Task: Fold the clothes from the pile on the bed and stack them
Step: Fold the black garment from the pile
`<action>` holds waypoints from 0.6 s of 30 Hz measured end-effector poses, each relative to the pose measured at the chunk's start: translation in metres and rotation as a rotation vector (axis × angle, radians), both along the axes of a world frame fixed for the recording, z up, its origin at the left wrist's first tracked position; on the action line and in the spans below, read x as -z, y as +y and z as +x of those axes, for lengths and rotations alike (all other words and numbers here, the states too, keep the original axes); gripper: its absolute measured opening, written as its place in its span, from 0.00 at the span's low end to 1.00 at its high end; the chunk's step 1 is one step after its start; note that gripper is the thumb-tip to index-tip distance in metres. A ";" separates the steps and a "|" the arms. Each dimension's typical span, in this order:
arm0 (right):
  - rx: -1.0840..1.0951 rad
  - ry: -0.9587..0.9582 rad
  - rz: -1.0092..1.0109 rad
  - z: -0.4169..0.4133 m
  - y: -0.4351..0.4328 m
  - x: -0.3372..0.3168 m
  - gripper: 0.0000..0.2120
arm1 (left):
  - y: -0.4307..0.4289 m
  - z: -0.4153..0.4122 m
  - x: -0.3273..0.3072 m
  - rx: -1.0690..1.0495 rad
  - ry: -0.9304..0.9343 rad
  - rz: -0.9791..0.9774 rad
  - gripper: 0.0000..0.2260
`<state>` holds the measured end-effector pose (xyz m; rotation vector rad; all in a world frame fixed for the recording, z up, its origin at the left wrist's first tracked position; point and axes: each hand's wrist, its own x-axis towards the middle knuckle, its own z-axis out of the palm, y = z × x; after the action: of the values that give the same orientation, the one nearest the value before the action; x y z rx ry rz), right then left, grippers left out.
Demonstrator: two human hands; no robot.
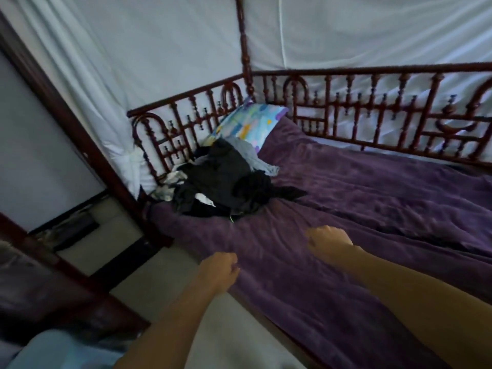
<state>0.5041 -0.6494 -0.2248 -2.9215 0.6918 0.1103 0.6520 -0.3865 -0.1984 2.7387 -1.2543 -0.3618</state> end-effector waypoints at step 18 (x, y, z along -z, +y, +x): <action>-0.082 0.126 0.076 0.340 0.009 0.041 0.16 | 0.034 0.315 0.018 -0.148 0.064 0.018 0.14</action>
<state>0.8438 -0.6408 -0.2658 -2.8895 0.5708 0.3238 0.9666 -0.3530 -0.2167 2.7890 -1.0309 -0.4438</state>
